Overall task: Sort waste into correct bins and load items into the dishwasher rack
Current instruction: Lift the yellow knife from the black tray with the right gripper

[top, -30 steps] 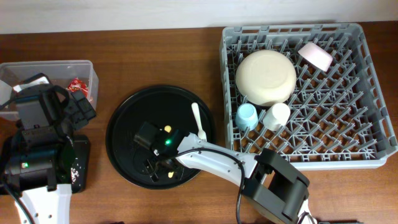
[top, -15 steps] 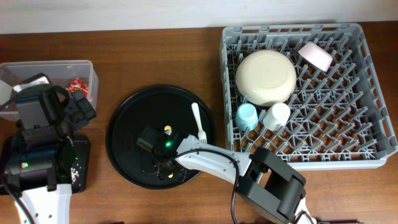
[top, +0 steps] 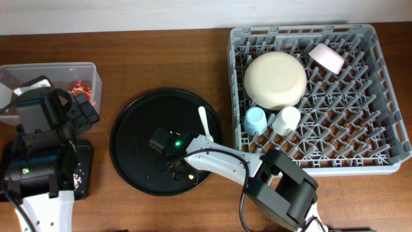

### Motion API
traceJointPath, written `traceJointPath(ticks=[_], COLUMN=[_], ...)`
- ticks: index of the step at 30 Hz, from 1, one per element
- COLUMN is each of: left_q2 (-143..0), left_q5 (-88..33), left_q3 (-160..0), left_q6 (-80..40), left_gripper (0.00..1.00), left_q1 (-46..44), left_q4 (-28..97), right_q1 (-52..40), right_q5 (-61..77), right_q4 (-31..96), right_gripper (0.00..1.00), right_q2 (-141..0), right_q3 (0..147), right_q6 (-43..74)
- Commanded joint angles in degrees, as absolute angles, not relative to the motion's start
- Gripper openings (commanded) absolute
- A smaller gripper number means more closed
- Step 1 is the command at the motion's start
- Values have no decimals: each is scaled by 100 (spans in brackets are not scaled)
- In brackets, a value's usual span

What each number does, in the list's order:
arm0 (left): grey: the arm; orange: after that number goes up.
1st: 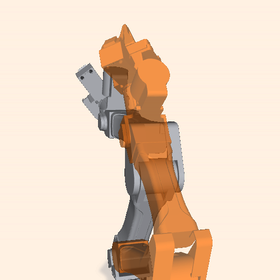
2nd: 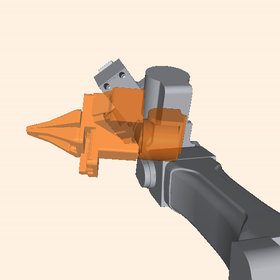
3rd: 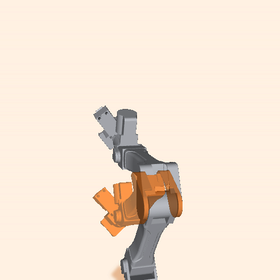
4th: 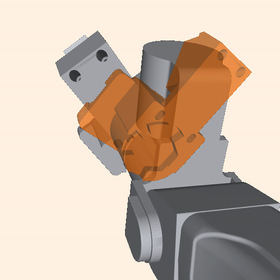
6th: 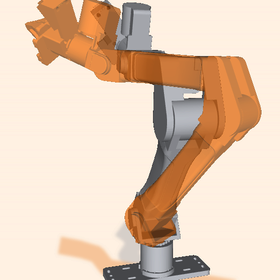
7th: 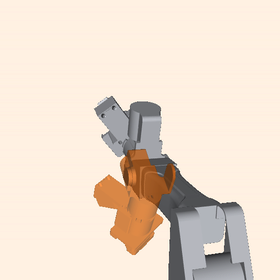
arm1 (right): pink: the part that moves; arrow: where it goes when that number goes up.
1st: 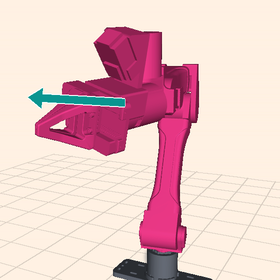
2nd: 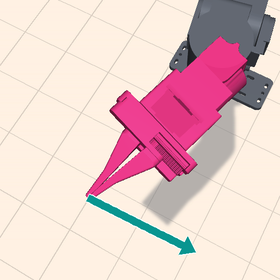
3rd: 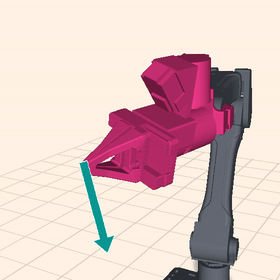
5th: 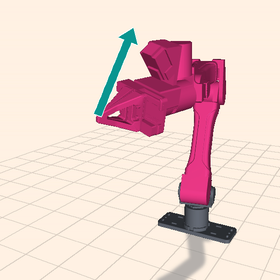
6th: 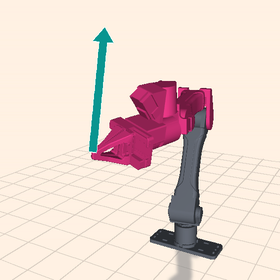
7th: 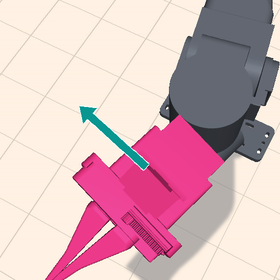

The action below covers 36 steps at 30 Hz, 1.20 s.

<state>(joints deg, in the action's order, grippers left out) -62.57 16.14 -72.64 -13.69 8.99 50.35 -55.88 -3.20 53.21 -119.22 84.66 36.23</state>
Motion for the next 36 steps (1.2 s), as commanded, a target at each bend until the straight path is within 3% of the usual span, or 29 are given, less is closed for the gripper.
traceJointPath(ticks=[1, 4, 14, 25, 32, 36], left_q2=[-6228, -6228, -6228, -6228, -6228, -6228], left_q5=[1675, 1675, 1675, 1675, 1675, 1675], left_q3=[-7279, -7279, -7279, -7279, -7279, -7279], left_q6=[-1382, -1382, -1382, -1382, -1382, -1382], left_gripper=[99, 99, 99, 99, 99, 100], left_q1=[923, 921, 921, 921, 921, 921], left_q4=[5026, 5026, 5028, 5028, 5028, 5026], right_q1=[-5577, -5391, -5704, -5704, -5697, -5697], right_q5=[-174, 71, 123, -110, -108, -108], right_q4=[5269, 5463, 5103, 5057, 5120, 5181], right_gripper=[75, 60, 58, 31, 21, 21], right_q2=[-11963, -11961, -11963, -11963, -11963, -11961], right_q3=[8438, 8632, 8300, 8202, 8208, 8329], right_q6=[3452, 3212, 3089, 3203, 3203, 3197])
